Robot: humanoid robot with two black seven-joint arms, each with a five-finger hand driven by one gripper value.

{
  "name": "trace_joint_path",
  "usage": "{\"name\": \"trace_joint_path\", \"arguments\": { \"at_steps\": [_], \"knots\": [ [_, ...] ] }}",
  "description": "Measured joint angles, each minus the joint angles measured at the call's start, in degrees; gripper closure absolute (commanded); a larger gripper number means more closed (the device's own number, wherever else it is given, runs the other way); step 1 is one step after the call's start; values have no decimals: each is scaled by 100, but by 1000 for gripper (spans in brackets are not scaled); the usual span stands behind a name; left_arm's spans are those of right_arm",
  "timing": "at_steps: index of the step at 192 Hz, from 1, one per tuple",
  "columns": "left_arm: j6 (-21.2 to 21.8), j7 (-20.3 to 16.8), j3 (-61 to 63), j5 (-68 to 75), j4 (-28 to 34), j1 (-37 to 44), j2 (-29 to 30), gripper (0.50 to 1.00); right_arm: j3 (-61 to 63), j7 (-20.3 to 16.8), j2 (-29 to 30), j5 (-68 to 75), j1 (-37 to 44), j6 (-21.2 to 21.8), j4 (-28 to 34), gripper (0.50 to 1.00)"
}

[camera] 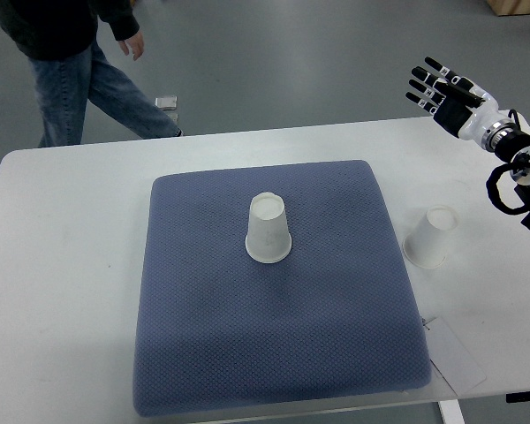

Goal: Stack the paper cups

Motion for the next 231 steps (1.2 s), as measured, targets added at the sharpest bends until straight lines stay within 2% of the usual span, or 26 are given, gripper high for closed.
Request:
{"name": "trace_joint_path", "arguments": {
  "at_steps": [96, 128, 158, 184, 215, 231],
  "knots": [
    [0, 0, -2, 0, 4, 0, 0, 500, -25, 0, 19, -18, -113, 513, 11, 570],
    [0, 0, -2, 0, 4, 0, 0, 500, -45, 305, -12, -20, -165, 576, 5, 572],
    [0, 0, -2, 0, 4, 0, 0, 500, -60, 400, -205, -323, -179, 577, 157, 576],
    [0, 1, -2, 0, 4, 0, 0, 500, -29, 717, -826, -1302, -179, 534, 958, 581],
    [0, 1, -2, 0, 4, 0, 0, 500, -11, 1221, -1849, -2957, -131, -69, 2579, 585],
    [0, 1, -2, 0, 4, 0, 0, 500, -5, 1368, -2261, -3740, -90, -216, 3240, 579]
  ]
}}
